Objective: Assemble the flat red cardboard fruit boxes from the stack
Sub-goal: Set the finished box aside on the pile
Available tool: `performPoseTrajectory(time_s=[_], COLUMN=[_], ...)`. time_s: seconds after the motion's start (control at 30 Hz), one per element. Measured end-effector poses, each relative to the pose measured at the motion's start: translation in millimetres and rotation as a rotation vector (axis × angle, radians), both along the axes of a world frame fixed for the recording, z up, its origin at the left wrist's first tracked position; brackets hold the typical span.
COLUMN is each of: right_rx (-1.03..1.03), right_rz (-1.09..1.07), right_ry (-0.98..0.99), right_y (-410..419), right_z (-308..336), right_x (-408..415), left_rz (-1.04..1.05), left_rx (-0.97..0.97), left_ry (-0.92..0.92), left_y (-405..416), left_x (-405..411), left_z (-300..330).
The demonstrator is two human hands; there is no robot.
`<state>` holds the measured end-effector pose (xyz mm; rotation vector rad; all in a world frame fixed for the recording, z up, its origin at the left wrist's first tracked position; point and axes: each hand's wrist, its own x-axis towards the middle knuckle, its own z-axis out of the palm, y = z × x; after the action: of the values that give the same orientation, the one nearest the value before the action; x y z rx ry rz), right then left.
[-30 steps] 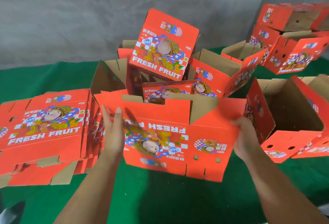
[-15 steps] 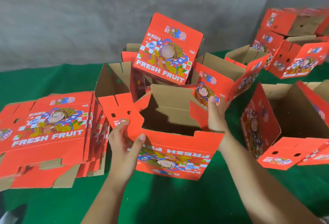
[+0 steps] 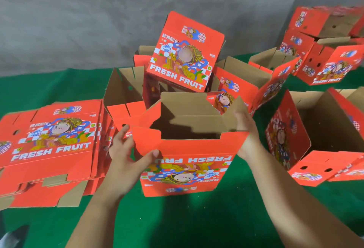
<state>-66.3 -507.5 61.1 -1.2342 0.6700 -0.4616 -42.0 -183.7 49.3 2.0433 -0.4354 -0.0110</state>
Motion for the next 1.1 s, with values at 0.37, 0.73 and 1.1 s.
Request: performPoseTrajectory(time_s=[0.37, 0.73, 1.1], right_rx=[-0.164, -1.186, -1.303], right_rz=[0.086, 0.243, 0.193], right_ry=[0.103, 0.032, 0.032], right_y=[-18, 35, 34], right_z=[-4, -38, -42], right_x=[-8, -31, -39], left_rz=[0.144, 0.29, -0.26], left_rx=[0.103, 0.208, 0.264], left_ry=[0.132, -0.416, -0.045], left_y=[-13, -30, -34], left_x=[13, 24, 69], left_z=[-2, -19, 33])
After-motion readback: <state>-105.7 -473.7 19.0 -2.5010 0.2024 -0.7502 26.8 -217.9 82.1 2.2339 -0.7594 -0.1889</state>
